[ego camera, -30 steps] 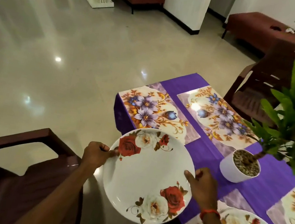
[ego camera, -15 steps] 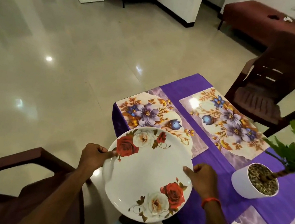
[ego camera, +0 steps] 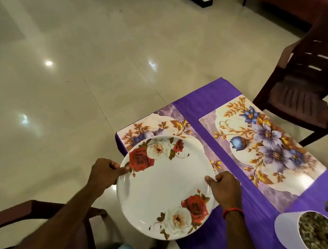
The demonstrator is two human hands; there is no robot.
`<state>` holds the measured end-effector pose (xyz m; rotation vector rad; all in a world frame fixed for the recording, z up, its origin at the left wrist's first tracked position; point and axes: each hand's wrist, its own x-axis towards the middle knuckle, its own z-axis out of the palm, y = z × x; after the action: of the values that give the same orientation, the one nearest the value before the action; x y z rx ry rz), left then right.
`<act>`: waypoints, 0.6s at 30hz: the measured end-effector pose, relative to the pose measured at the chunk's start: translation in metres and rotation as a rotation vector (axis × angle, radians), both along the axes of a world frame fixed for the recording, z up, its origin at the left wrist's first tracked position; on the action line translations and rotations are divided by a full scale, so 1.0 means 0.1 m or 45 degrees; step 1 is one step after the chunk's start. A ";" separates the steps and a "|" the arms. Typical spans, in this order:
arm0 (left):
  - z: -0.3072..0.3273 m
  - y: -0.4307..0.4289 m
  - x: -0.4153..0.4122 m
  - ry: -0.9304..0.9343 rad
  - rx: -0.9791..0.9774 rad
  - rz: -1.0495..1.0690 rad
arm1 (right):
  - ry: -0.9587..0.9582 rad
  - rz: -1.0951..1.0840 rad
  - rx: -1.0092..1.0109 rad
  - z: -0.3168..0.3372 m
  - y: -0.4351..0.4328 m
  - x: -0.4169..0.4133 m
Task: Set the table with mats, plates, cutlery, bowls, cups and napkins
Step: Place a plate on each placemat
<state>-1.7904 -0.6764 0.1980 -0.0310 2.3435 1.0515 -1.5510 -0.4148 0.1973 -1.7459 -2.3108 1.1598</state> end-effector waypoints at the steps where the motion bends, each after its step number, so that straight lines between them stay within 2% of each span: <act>1: -0.01 0.03 -0.04 -0.005 -0.005 -0.013 | -0.003 -0.002 0.001 -0.01 0.03 -0.04; 8: -0.09 0.30 -0.35 -0.014 -0.024 -0.134 | -0.007 -0.015 -0.014 -0.06 0.20 -0.25; 18: -0.26 0.78 -0.91 -0.077 -0.033 -0.413 | -0.141 -0.126 -0.007 -0.19 0.39 -0.51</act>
<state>-1.8815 -0.5981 0.1720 0.2937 2.2123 0.8479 -1.6018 -0.3757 0.1785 -1.9496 -2.2511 1.0805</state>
